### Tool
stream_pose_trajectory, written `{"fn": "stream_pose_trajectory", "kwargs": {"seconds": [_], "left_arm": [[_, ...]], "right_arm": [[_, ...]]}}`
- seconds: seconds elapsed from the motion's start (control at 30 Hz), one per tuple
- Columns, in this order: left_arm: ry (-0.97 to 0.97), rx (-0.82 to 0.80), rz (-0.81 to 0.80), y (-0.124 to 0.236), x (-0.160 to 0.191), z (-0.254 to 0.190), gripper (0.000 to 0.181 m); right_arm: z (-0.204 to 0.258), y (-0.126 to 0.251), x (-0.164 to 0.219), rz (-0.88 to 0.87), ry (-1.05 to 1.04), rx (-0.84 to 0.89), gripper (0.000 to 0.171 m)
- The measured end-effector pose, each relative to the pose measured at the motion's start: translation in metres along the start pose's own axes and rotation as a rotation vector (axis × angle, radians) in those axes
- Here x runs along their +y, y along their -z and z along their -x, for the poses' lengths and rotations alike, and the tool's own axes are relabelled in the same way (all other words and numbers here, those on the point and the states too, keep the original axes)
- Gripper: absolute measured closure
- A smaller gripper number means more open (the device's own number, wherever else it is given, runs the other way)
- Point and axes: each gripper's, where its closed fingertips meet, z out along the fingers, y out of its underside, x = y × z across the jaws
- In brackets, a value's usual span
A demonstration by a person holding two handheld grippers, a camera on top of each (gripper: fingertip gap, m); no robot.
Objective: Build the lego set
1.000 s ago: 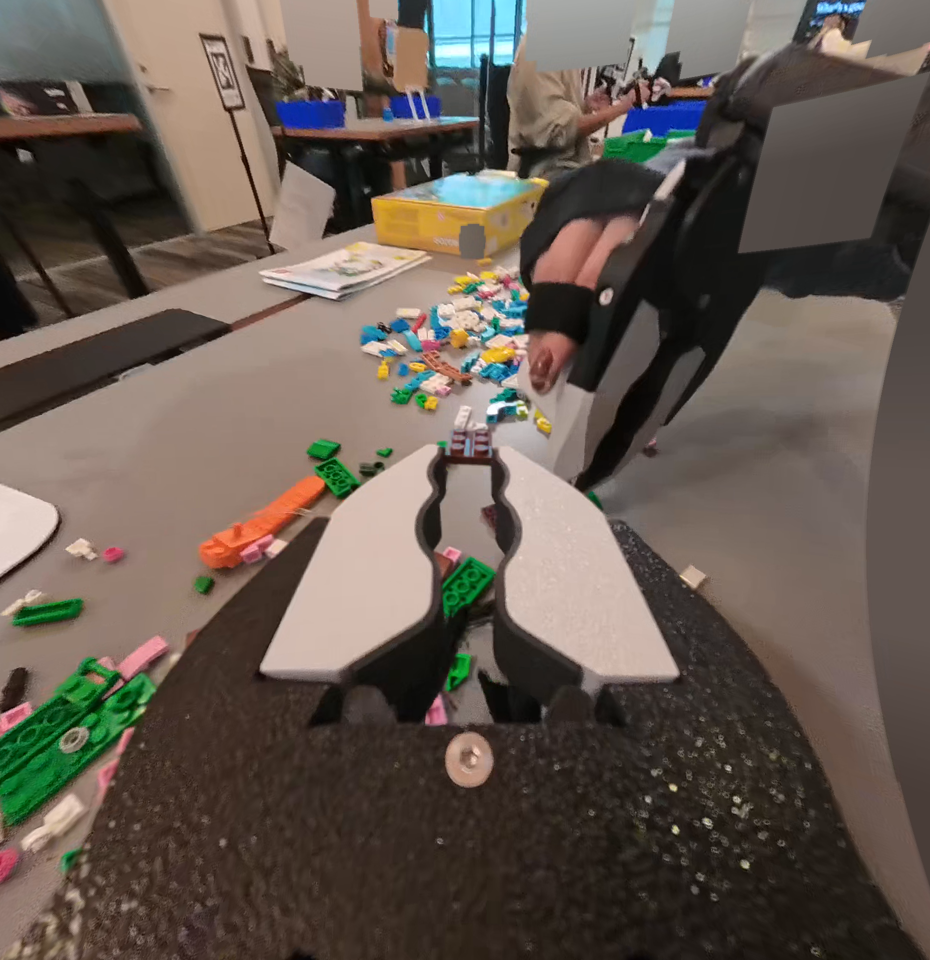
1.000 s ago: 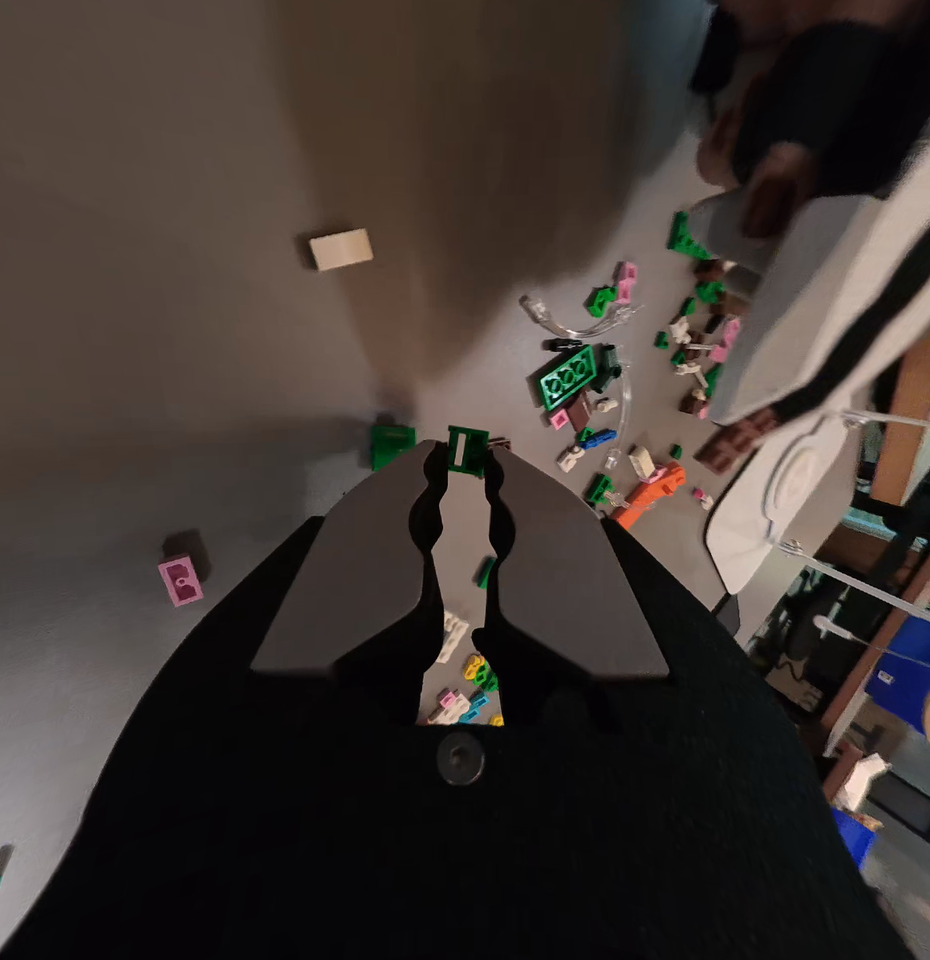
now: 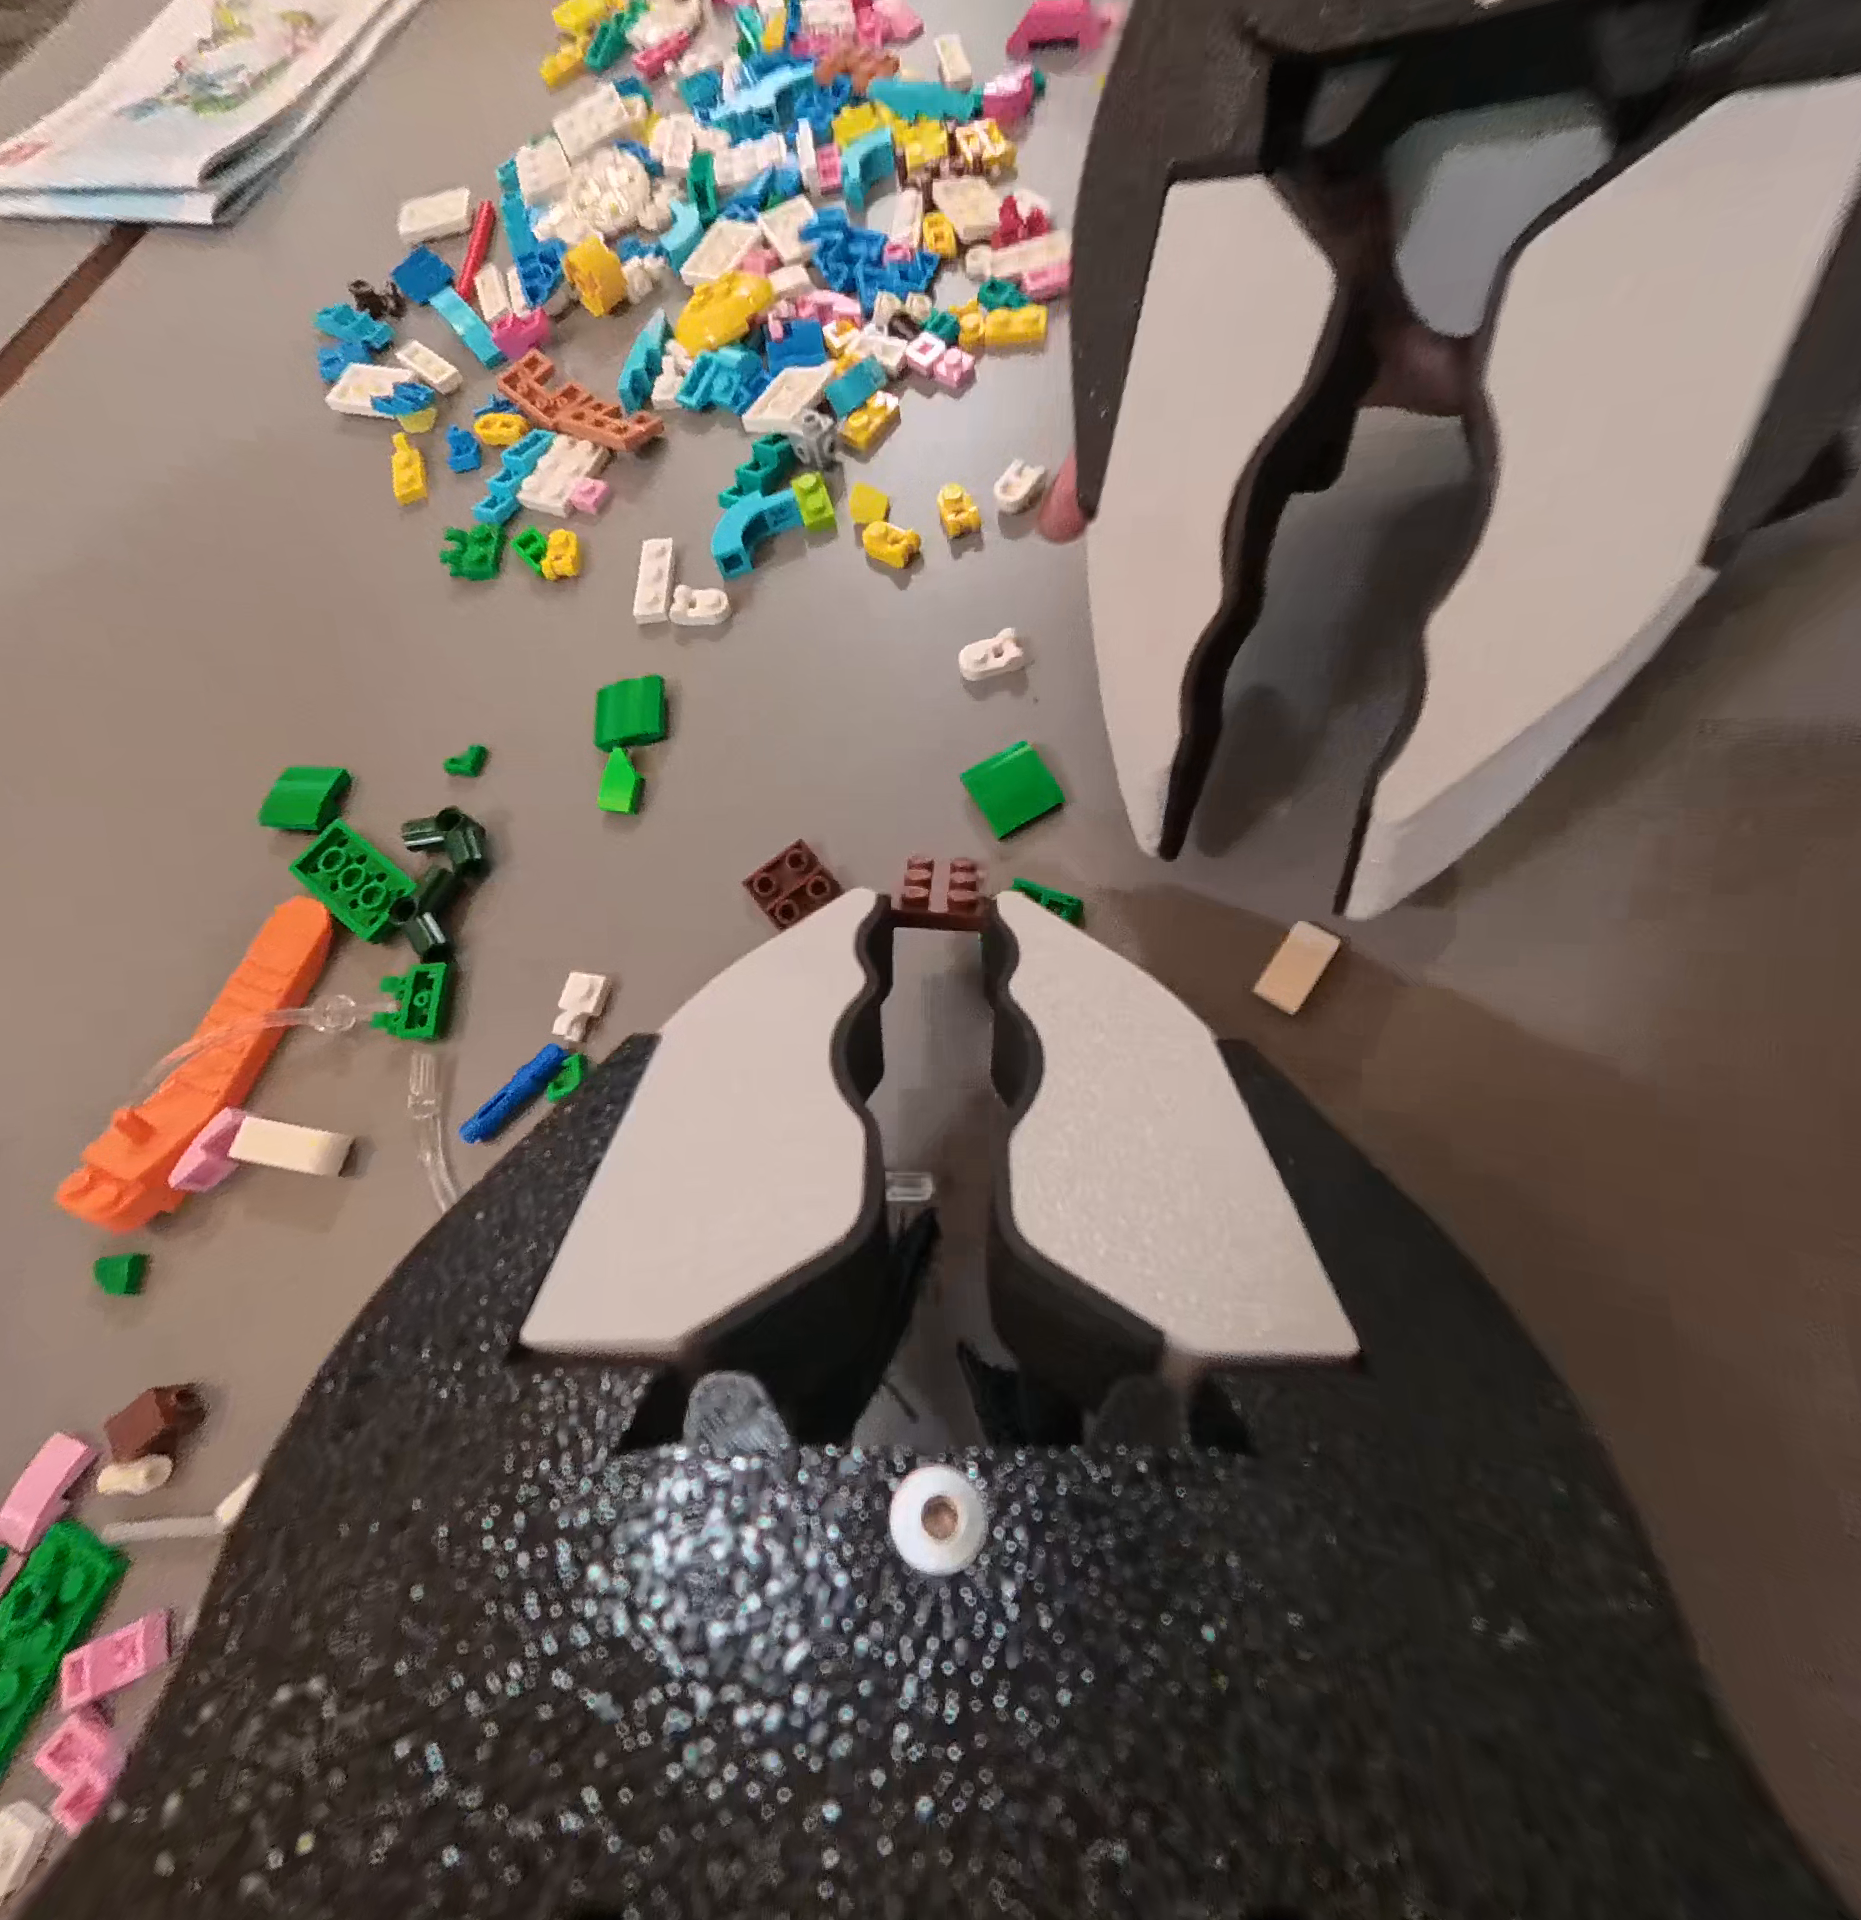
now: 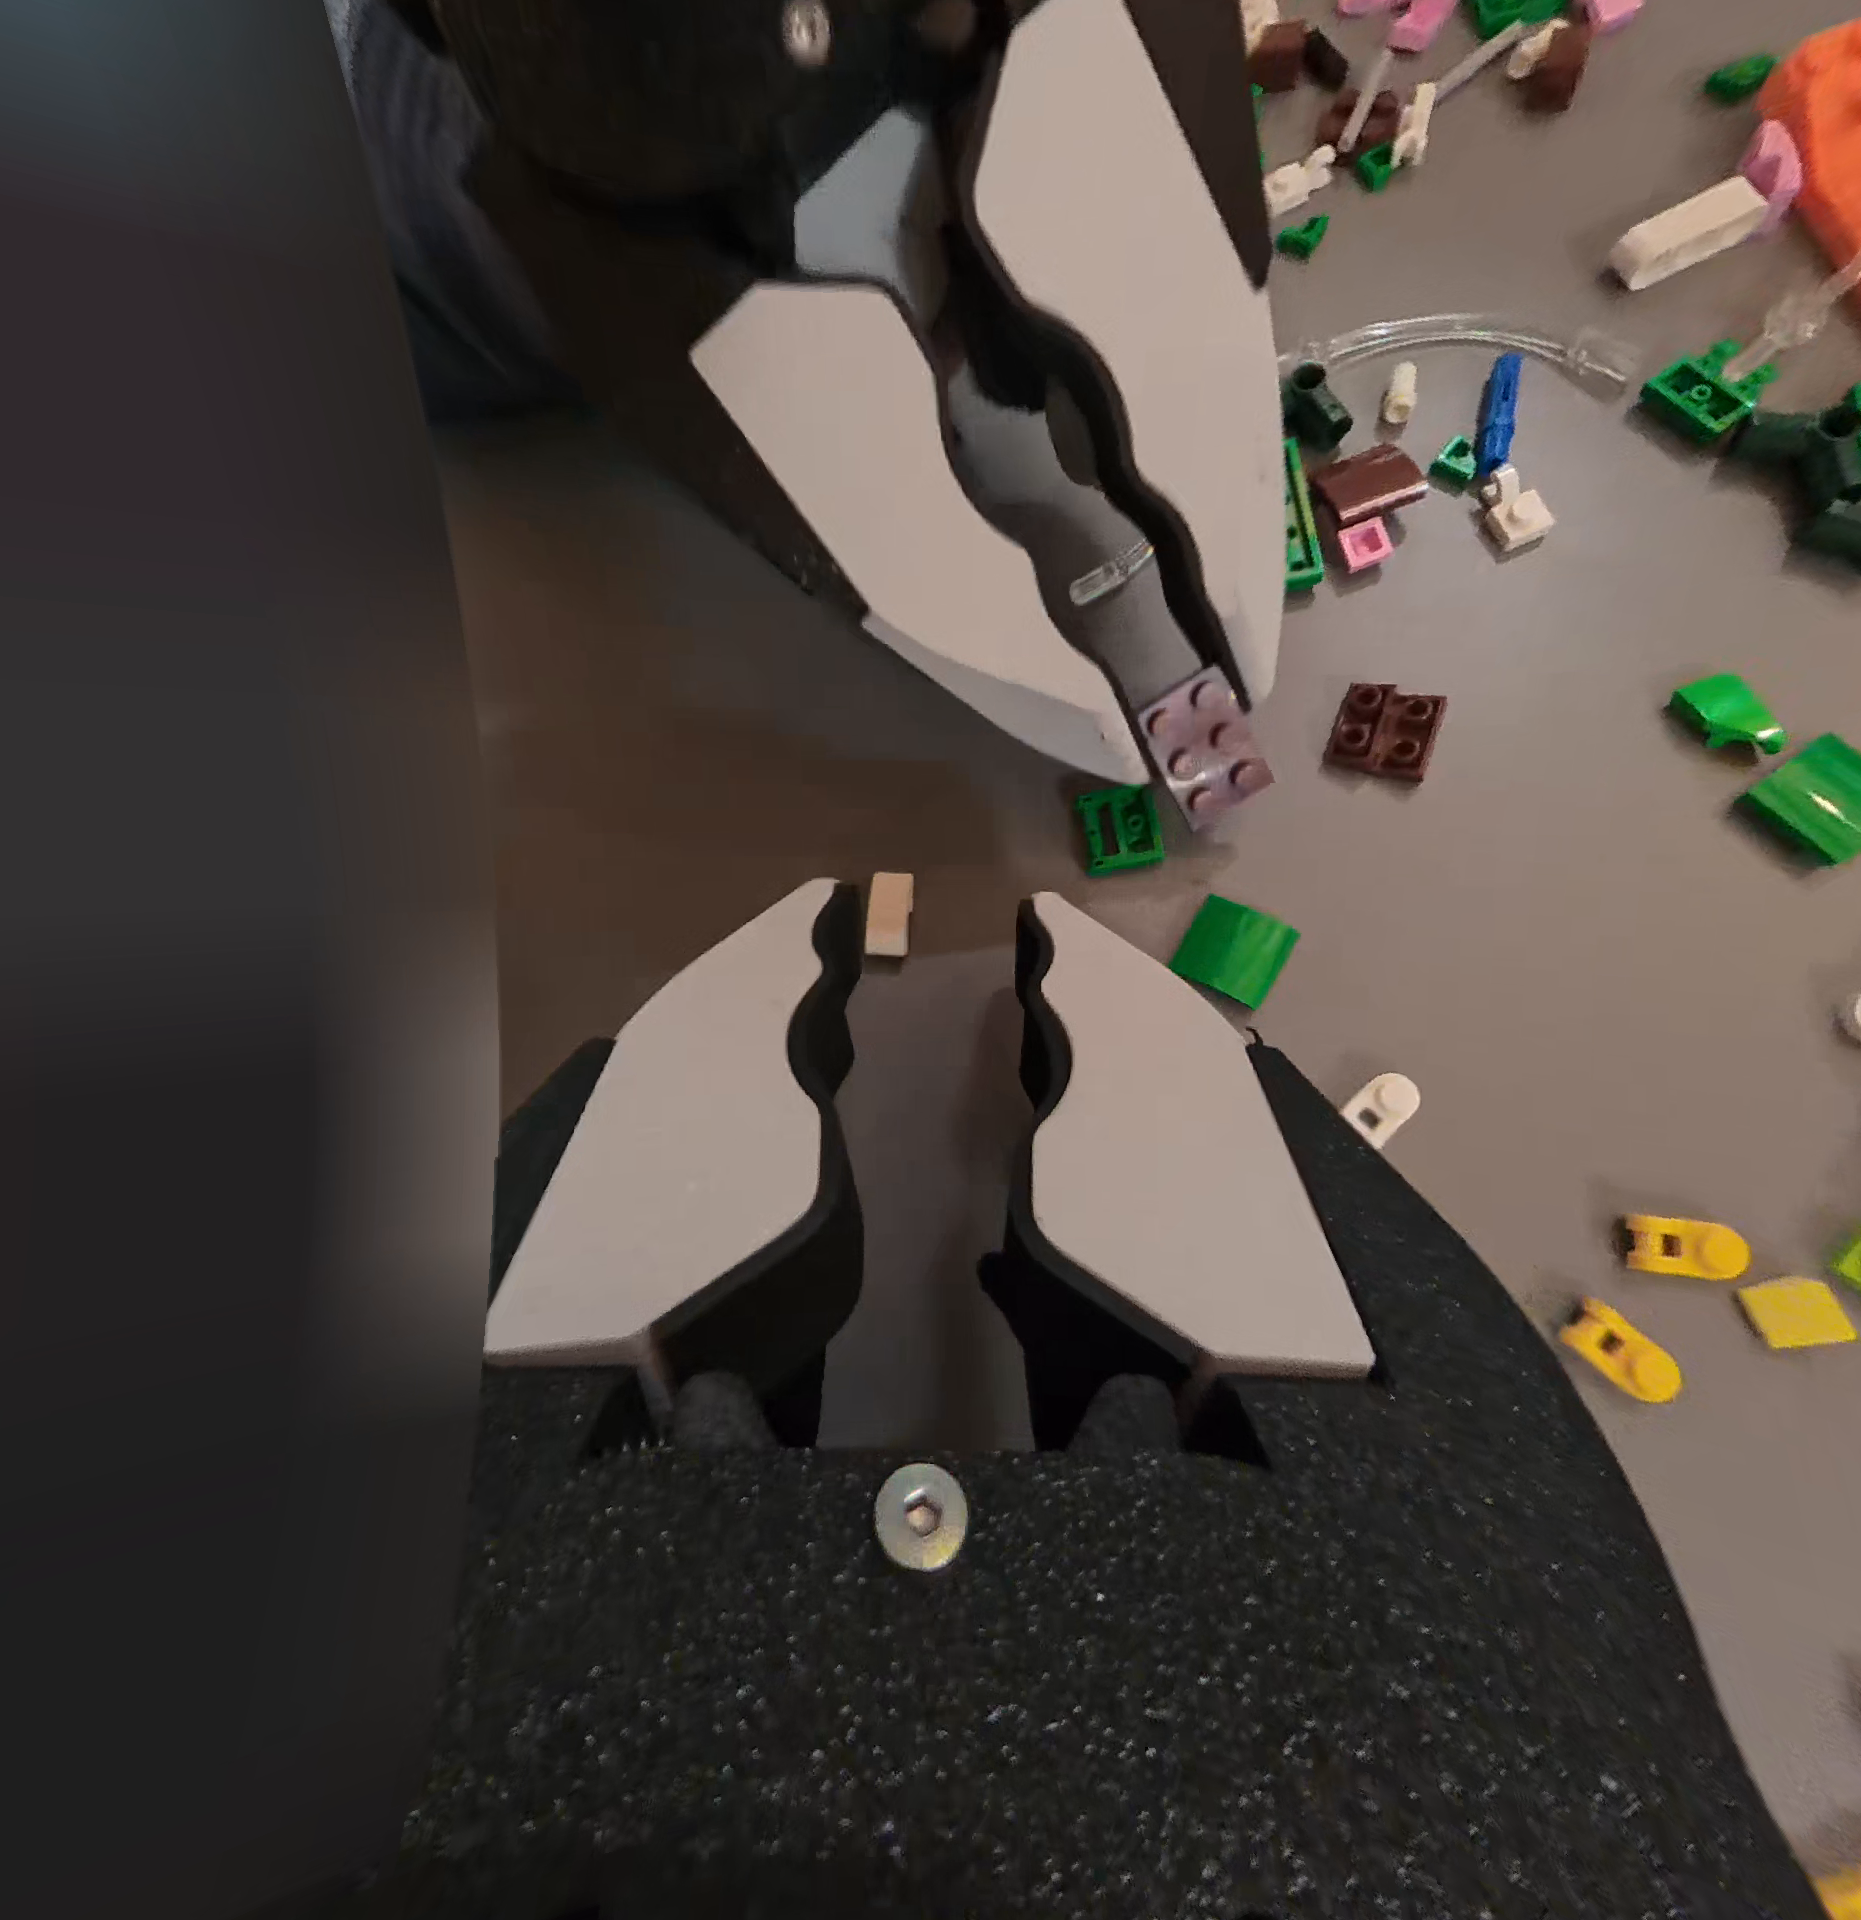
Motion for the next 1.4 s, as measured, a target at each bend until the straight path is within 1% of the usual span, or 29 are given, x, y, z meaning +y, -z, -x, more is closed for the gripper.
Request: {"fn": "stream_pose_trajectory", "kwargs": {"seconds": [0.13, 0.23, 0.33, 0.47, 0.53, 0.63, 0.83, 0.9, 0.97, 1.03, 1.07, 1.1, 1.13, 1.2, 1.3, 1.4], "left_arm": [[0.020, 0.039, 0.049, -0.004, 0.005, -0.005, 0.166], [0.059, 0.035, 0.080, 0.001, 0.008, -0.006, 0.165], [0.124, 0.087, 0.108, 0.006, 0.011, -0.014, 0.166], [0.194, 0.176, 0.123, 0.010, 0.014, -0.026, 0.166], [0.217, 0.188, 0.124, 0.011, 0.015, -0.027, 0.166], [0.241, 0.209, 0.126, 0.013, 0.016, -0.030, 0.166], [0.287, 0.285, 0.128, 0.015, 0.016, -0.040, 0.166], [0.291, 0.288, 0.127, 0.014, 0.016, -0.041, 0.166], [0.293, 0.289, 0.125, 0.014, 0.016, -0.041, 0.166], [0.291, 0.288, 0.122, 0.013, 0.016, -0.041, 0.165], [0.290, 0.284, 0.119, 0.013, 0.016, -0.040, 0.165], [0.287, 0.277, 0.119, 0.012, 0.015, -0.040, 0.165], [0.284, 0.269, 0.119, 0.012, 0.015, -0.039, 0.165], [0.285, 0.262, 0.120, 0.012, 0.015, -0.038, 0.165], [0.288, 0.257, 0.124, 0.011, 0.016, -0.038, 0.165], [0.281, 0.250, 0.137, 0.010, 0.018, -0.039, 0.165]], "right_arm": [[0.001, -0.002, -0.002, -0.019, -0.091, 0.040, 0.141], [-0.004, -0.001, 0.000, -0.009, -0.151, 0.098, 0.142], [-0.005, -0.002, 0.004, 0.019, -0.194, 0.124, 0.143], [-0.011, -0.004, 0.009, 0.070, -0.143, 0.201, 0.145], [-0.012, -0.004, 0.012, 0.108, -0.102, 0.245, 0.145], [-0.006, -0.006, 0.011, 0.111, -0.086, 0.264, 0.145], [-0.010, -0.004, 0.015, 0.104, -0.113, 0.311, 0.156], [-0.011, -0.001, 0.016, 0.087, -0.157, 0.283, 0.163], [-0.013, 0.001, 0.012, 0.017, -0.282, 0.210, 0.165], [-0.014, 0.002, 0.006, -0.072, -0.465, 0.080, 0.161], [-0.014, 0.002, 0.005, -0.096, -0.565, 0.007, 0.156], [-0.014, 0.003, 0.003, -0.116, -0.652, -0.067, 0.155], [-0.016, 0.005, 0.001, -0.131, -0.718, -0.109, 0.153], [-0.020, 0.007, 0.001, -0.108, -0.776, -0.121, 0.150], [-0.015, 0.003, 0.004, -0.021, -0.805, -0.148, 0.155], [-0.012, -0.002, 0.003, 0.001, -0.849, -0.174, 0.159]]}}
